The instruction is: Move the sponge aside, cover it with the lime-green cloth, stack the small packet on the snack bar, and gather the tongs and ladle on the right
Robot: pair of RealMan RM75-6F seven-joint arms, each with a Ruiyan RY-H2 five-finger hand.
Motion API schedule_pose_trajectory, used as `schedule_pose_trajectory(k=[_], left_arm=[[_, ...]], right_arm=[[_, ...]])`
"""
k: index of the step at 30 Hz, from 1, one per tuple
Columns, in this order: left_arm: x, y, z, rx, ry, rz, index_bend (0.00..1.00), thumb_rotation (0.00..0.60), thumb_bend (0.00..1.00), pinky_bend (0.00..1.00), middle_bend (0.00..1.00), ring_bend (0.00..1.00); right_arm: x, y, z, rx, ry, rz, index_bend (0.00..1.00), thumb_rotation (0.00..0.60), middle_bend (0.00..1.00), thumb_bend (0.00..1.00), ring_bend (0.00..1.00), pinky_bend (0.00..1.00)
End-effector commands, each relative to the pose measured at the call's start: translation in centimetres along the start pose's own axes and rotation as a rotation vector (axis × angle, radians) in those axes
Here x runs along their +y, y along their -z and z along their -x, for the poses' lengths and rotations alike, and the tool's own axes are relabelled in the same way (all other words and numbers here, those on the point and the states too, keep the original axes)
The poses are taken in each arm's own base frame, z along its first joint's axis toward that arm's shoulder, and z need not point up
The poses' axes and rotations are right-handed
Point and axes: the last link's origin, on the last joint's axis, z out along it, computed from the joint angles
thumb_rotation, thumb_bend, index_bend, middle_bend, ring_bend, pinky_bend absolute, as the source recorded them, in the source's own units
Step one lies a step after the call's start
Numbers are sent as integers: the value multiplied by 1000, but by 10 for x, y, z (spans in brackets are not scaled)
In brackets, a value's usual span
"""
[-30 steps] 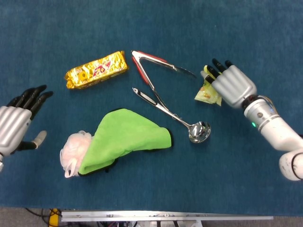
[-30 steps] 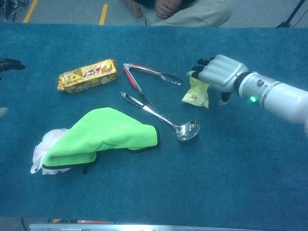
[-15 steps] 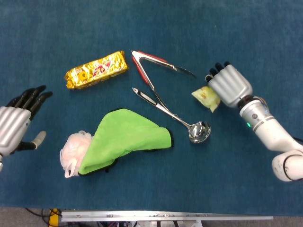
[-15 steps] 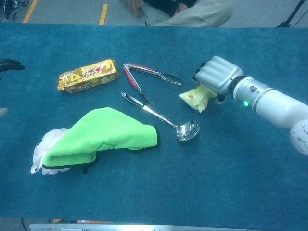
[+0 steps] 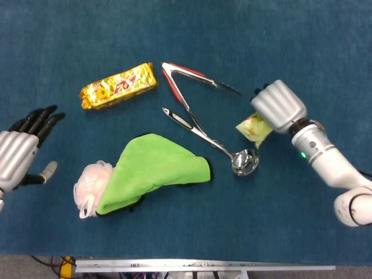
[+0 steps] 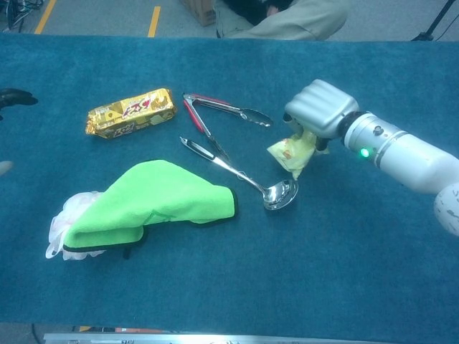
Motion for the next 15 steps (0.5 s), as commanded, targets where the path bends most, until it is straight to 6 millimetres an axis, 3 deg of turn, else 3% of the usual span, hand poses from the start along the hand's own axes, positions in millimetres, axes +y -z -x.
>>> schedule_pose_trajectory(k=[1,8,15], left_arm=[[0,0,-1,1,-2,1,0,600,375,162,0,0],[1,3,-2,4,-5,-3,0,600,375,162,0,0],[-1,8,-3,9,-5,-12,0,600,375,162,0,0]], right_arm=[[-4,0,-23,55,-106,-9,622,600,531,0,523,711],[-24,-10,-67,129,-244,-32,622,600,531,0,523,711],[-49,-23,-87,154,-280,-30,622,600,531,0,514,703]])
